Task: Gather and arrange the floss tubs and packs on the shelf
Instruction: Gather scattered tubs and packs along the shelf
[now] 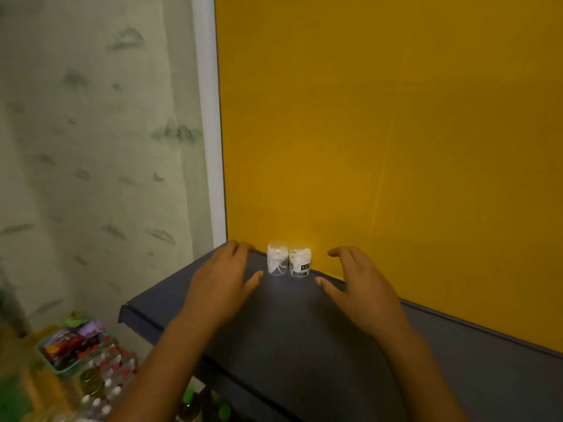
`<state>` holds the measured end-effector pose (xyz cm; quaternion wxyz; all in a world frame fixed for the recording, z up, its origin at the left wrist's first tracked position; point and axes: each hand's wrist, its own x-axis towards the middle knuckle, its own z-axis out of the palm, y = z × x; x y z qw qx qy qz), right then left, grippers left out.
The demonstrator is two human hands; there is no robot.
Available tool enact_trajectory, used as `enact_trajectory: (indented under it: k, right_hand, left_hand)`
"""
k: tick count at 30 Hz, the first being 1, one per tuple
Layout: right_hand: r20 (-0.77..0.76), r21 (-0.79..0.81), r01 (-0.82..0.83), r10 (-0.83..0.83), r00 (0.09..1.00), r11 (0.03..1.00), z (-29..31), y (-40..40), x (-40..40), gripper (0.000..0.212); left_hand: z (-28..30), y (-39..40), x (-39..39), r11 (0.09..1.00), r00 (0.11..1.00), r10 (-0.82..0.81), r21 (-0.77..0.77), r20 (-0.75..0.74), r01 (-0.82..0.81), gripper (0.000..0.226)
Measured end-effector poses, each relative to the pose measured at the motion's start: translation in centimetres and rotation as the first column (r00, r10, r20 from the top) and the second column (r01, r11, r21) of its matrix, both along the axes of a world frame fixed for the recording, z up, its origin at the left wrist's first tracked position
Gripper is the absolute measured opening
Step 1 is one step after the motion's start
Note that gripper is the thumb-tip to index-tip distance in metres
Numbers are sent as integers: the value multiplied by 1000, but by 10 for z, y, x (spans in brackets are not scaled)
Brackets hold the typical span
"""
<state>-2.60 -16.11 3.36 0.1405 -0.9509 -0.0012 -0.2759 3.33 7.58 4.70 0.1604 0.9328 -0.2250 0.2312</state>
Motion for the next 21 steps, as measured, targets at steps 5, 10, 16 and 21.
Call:
enact_trajectory:
  k: [5, 10, 16, 21]
  right_hand:
    - [17, 54, 101, -102, 995, 993, -4, -8, 38, 51]
    - [-11, 44, 174, -173, 985, 984, -15, 1, 80, 48]
    - [-34, 75, 248, -246, 969, 966, -25, 13, 125, 49]
    - [-52, 132, 307, -302, 952, 943, -39, 18, 152, 44]
  left_hand:
    - [-14, -15, 65, 993, 991, -115, -11, -66, 114, 50]
    - [-23, -25, 134, 973, 967, -228, -47, -113, 224, 53]
    - [-47, -37, 205, 919, 900, -393, -84, -185, 384, 63]
    - [-71, -50, 237, 846, 794, -532, -178, -294, 502, 68]
